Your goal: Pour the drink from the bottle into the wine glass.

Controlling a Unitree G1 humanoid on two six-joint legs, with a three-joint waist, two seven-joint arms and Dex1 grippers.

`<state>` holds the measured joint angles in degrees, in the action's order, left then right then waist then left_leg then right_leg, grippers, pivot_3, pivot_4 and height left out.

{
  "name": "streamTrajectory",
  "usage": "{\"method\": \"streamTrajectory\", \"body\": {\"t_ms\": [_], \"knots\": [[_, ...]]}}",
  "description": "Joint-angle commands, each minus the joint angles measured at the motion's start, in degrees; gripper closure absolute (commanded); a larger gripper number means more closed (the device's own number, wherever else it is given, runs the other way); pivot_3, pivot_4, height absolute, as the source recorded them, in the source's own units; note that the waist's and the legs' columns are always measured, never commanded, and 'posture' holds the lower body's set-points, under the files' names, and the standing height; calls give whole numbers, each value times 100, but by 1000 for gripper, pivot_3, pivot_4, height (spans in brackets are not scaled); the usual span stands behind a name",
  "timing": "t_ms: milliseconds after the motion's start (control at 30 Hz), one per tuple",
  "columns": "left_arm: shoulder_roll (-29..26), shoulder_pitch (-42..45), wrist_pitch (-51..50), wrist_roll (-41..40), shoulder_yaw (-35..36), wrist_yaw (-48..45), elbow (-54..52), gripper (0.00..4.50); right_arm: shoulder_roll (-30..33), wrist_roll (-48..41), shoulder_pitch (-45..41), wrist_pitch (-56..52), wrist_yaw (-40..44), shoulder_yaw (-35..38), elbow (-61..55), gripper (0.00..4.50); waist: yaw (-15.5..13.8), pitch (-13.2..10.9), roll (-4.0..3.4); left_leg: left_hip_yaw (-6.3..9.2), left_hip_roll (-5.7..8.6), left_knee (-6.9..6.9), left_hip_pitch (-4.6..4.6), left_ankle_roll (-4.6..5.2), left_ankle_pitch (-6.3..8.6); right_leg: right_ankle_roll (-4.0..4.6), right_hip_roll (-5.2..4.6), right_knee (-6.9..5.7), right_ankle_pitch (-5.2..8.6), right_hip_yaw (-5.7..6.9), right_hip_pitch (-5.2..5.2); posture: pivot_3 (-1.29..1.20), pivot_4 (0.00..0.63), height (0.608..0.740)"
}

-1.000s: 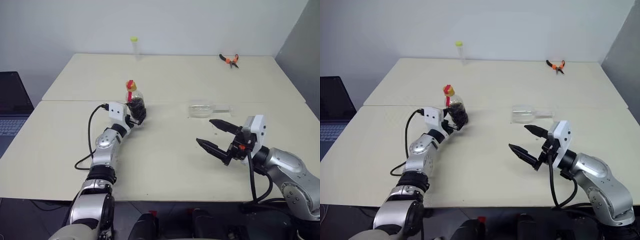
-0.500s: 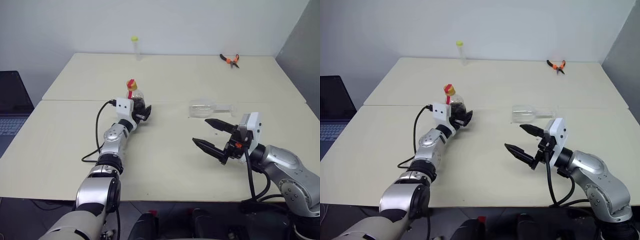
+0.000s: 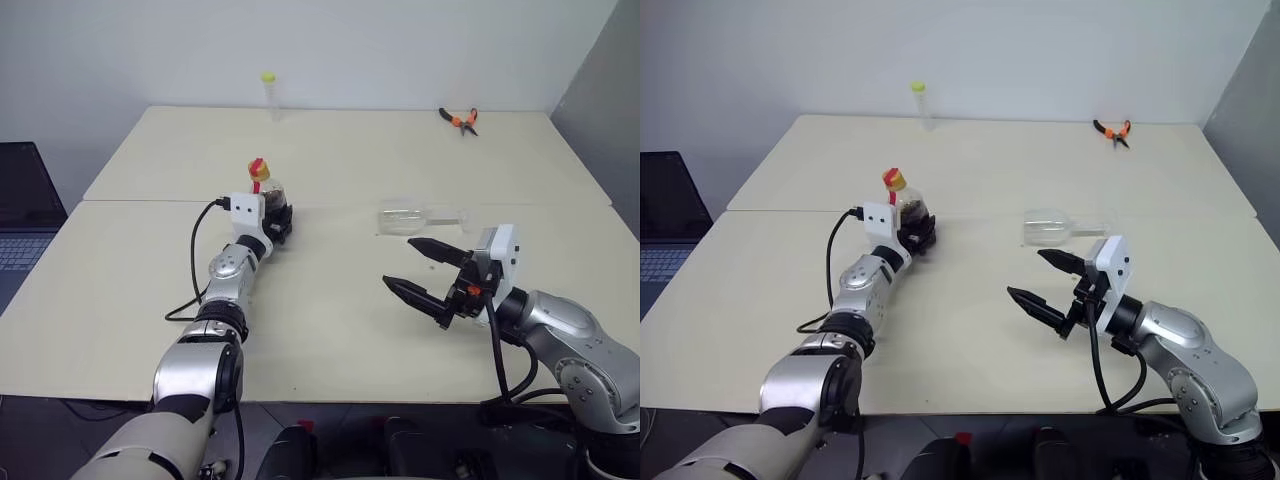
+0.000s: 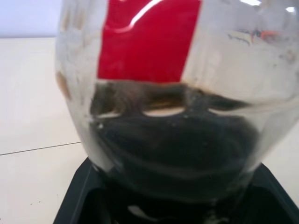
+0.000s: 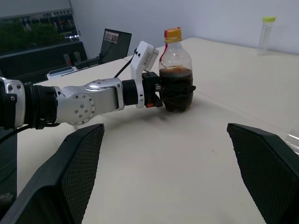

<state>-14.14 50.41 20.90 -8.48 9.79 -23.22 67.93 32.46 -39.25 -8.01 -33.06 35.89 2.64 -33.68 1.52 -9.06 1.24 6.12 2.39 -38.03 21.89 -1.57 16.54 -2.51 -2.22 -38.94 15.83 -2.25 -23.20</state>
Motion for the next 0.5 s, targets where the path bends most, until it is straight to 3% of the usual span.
{"method": "streamTrajectory", "body": {"t_ms": [33, 500], "knots": [[-117, 234, 187, 84, 18, -42, -71, 2536, 5, -75, 12, 22, -23, 30, -357, 0, 0, 0, 0, 0, 0, 0, 0, 0, 0, 0, 0, 0, 0, 0, 0, 0, 150, 740], [79, -202, -69, -76, -151, -1042, -1559, 2560, 32, -144, 370, 22, -115, 218, -689, 0, 1, -4, 7, 2, -1, -2, 5, -1, -1, 0, -1, 1, 0, 1, -2, 0, 150, 740]]}}
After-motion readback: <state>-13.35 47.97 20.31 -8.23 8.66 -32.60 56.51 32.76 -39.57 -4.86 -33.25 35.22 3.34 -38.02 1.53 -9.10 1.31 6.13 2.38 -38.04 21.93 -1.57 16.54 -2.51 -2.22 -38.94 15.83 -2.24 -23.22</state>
